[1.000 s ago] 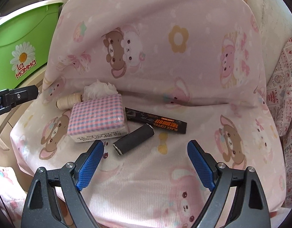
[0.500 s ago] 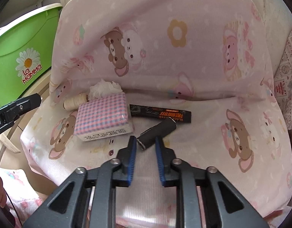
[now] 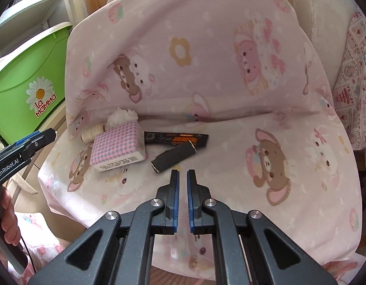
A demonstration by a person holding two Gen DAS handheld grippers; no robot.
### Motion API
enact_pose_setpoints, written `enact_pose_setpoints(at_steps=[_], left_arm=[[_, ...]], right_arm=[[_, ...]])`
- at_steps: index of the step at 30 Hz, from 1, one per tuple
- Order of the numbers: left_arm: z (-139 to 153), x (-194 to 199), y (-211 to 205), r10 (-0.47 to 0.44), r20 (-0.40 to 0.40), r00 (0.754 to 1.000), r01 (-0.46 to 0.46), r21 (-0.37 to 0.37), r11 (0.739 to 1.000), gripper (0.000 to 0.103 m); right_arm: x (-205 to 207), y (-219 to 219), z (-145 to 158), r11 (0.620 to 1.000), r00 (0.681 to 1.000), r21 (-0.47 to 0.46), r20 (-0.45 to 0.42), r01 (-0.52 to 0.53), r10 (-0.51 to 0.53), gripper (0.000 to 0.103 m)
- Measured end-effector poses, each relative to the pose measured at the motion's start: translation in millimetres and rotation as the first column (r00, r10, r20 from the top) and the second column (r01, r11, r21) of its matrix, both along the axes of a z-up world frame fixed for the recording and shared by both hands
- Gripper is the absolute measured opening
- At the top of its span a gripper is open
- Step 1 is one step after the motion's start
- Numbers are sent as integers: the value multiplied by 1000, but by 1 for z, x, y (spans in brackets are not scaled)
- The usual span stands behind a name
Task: Collect trash
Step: 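Close the right gripper on the black cylinder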
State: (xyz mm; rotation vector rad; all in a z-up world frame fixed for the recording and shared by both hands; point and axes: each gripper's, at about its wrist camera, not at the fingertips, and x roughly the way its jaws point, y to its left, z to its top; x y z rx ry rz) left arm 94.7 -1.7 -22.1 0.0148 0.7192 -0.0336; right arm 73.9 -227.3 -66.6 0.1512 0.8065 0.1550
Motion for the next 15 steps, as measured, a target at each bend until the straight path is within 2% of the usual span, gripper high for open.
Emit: enact_pose_setpoints(at_steps=[1,2,3,4,5,7,9,12,15], left_arm=[[-1,0,0,1,-2,1000,-1,2,1000,51],[-1,0,0,2,-4,1000,-2,3,1000,51],[-2,0,1,3,-6,1000,-3,3,1000,51],[-3,1,1,5,-8,1000,-5,5,1000,51],[-3,1,1,7,-9,1000,-7,6,1000,51],[-4,1,2,10,-13,1000,-10,3,1000,51],[-5,2,3,9,-16,1000,-9,1,1000,51],[-5,3,4,13,-16,1000,-13,4,1000,51],[-5,4,7,17,-18,1000,-17,-4,1000,51]], right_arm=[[0,-2,0,1000,1000,-2,0,4,-4,11],[2,-1,0,1000,1000,-5,-1,11,-11,29],[5,-1,-1,1000,1000,-5,3,17,-17,65],[7,0,-1,1000,1000,-8,13,25,-25,82],[9,3,0,999,998,-21,38,41,-40,93],[15,8,3,997,996,-62,75,48,-44,93],[29,17,6,994,996,-93,52,-62,67,93],[47,27,14,956,969,-163,-5,-244,246,93],[52,24,21,933,955,-226,34,-281,295,93]])
